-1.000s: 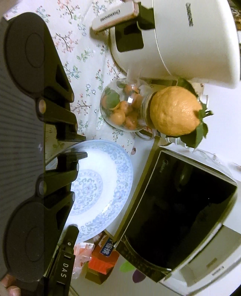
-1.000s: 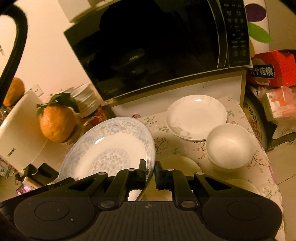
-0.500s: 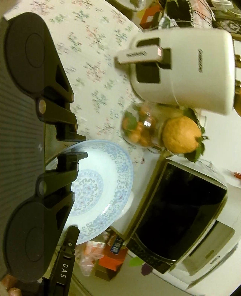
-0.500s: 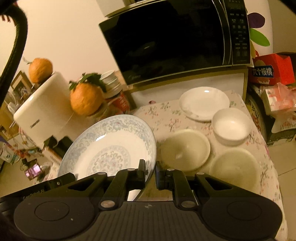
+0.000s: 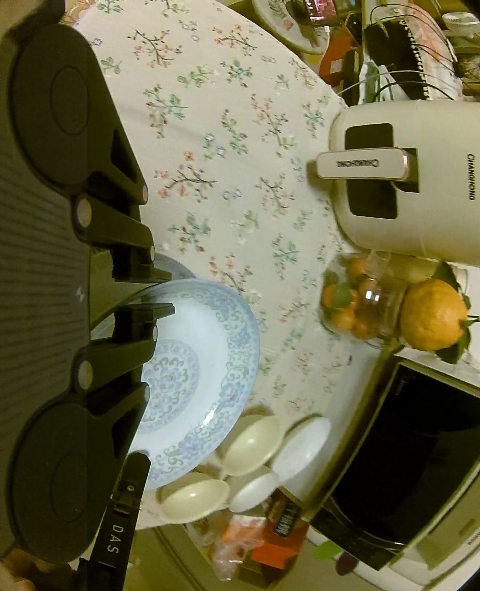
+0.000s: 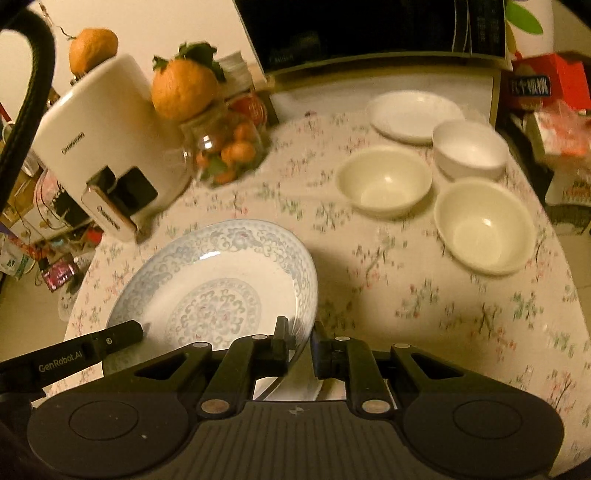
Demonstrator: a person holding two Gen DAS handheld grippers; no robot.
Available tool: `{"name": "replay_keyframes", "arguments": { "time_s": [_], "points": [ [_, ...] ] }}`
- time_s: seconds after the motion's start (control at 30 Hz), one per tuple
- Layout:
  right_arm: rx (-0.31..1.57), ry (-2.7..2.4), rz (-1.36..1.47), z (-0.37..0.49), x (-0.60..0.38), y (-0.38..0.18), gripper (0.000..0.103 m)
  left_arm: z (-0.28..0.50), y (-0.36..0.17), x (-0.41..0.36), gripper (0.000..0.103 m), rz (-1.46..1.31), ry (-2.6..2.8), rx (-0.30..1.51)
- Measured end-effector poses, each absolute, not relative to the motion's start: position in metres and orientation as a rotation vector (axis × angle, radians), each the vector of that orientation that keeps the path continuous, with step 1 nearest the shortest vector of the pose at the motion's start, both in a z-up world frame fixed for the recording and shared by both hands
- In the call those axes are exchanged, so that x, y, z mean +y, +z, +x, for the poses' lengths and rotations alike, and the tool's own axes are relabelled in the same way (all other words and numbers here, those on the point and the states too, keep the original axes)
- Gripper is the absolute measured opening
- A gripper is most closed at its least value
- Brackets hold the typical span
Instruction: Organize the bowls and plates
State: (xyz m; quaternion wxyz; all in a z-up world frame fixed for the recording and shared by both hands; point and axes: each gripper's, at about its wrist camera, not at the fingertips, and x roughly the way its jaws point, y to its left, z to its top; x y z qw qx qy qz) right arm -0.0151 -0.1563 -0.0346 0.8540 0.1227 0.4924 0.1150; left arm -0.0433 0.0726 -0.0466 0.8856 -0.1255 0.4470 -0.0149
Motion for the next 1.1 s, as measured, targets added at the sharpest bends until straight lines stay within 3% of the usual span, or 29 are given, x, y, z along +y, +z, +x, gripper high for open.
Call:
{"name": "replay_keyframes", "arguments": {
  "time_s": [1.1],
  "points": [
    [1.135, 0.222, 0.202, -0.026, -0.144, -0.067, 0.014, -0.051, -0.073, 0.070, 0.009, -0.204, 0.001, 1.015]
  ]
}}
